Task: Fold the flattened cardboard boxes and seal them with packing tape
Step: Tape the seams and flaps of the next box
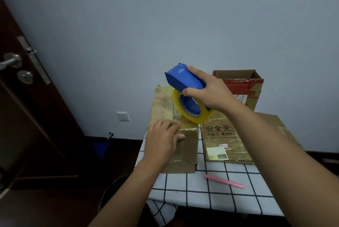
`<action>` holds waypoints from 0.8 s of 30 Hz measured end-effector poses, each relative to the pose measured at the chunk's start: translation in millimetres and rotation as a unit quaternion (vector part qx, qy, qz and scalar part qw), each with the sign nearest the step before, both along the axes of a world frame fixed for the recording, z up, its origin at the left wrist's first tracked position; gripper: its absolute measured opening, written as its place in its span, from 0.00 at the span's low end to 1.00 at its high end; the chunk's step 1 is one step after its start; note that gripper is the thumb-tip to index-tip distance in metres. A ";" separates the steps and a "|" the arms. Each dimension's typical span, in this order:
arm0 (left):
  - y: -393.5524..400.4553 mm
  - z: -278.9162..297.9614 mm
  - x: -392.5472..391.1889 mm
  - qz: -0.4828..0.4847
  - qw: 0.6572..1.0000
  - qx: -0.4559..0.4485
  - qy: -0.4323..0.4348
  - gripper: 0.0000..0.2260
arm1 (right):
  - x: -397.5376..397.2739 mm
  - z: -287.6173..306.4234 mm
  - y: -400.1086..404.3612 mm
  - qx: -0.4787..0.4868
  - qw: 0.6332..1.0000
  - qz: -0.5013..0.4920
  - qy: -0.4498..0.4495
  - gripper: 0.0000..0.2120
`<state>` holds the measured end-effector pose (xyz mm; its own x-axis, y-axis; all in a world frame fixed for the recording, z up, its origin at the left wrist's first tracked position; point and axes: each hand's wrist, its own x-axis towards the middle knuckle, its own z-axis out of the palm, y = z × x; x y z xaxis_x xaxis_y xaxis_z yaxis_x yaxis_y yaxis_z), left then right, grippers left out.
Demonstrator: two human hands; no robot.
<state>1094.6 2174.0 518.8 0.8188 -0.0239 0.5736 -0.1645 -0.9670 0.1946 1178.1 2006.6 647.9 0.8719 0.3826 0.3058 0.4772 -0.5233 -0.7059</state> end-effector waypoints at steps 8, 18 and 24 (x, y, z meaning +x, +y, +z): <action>3.8 10.8 -5.0 -0.007 0.996 0.053 0.076 0.28 | -2.4 -0.5 -14.8 0.074 0.996 -0.040 -0.005 0.36; 9.5 3.9 0.1 0.018 0.998 0.042 0.050 0.25 | 23.4 -81.1 -72.7 -0.095 0.989 -0.104 0.044 0.29; 16.6 2.7 -2.8 0.028 0.999 0.029 -0.028 0.24 | 30.8 -191.2 -84.3 -0.344 0.925 -0.136 0.085 0.39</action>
<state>1091.8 2190.6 521.5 0.7860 -0.0137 0.6181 -0.1188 -0.9845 0.1293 1209.0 1922.3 456.8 0.9774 0.1957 -0.0795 0.1749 -0.9609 -0.2148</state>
